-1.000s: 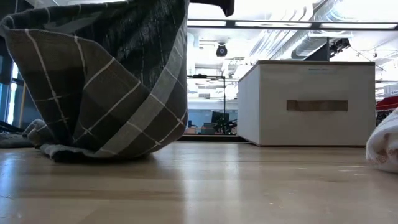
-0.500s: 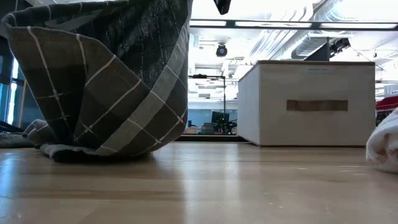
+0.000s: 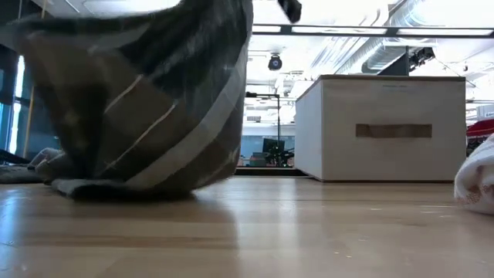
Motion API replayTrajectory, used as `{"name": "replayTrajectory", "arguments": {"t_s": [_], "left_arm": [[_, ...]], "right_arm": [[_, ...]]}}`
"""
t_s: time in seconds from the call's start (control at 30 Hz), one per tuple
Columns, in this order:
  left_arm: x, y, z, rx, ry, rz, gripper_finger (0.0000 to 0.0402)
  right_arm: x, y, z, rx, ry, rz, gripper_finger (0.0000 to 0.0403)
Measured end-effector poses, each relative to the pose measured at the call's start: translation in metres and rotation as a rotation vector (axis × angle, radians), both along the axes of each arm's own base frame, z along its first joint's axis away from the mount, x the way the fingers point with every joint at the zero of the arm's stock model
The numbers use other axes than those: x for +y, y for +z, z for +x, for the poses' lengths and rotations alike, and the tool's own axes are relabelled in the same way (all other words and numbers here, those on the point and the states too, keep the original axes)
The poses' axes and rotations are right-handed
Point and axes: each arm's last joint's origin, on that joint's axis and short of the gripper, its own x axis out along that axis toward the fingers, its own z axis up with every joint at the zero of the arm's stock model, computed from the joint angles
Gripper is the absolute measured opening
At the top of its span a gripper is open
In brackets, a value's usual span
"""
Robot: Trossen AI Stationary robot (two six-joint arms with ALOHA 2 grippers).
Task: Fold towel
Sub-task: Fold the gray checkered towel
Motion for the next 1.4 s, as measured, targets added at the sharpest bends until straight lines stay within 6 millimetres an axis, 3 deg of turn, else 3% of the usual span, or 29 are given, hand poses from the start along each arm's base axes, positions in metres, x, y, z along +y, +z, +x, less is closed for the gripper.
{"name": "replayTrajectory", "arguments": {"t_s": [0.1,0.23,0.5,0.73,0.87,1.03,1.27,1.4], "left_arm": [[-0.006,-0.006,-0.006,0.050,0.019,0.102,0.0171],[-0.014,-0.012,0.005,0.040,0.014,0.132,0.0171],[-0.028,-0.047,0.058,0.042,-0.064,0.273,0.0172],[-0.043,-0.066,0.102,-0.141,-0.252,0.443,0.0172],[-0.039,-0.070,0.116,-0.209,-0.295,0.509,0.0172],[-0.037,-0.091,0.131,-0.152,-0.260,0.639,0.0172],[-0.063,-0.130,0.151,-0.120,-0.361,0.952,0.0172],[-0.072,-0.142,0.163,-0.157,-0.302,1.061,0.0172]], "right_arm": [[-0.011,0.023,-0.007,-0.074,-0.091,-0.052,0.0000],[-0.028,0.035,-0.006,-0.105,-0.192,-0.083,0.0000],[-0.058,0.024,0.000,-0.048,-0.243,-0.035,0.0000],[-0.081,0.020,-0.002,-0.015,-0.225,0.013,0.0000],[-0.094,0.020,-0.003,-0.010,-0.227,0.026,0.0000],[-0.108,0.019,-0.005,-0.003,-0.204,0.048,0.0000],[-0.121,0.019,-0.008,0.001,-0.159,0.049,0.0000],[-0.121,0.018,-0.009,0.012,-0.136,0.055,0.0000]]}}
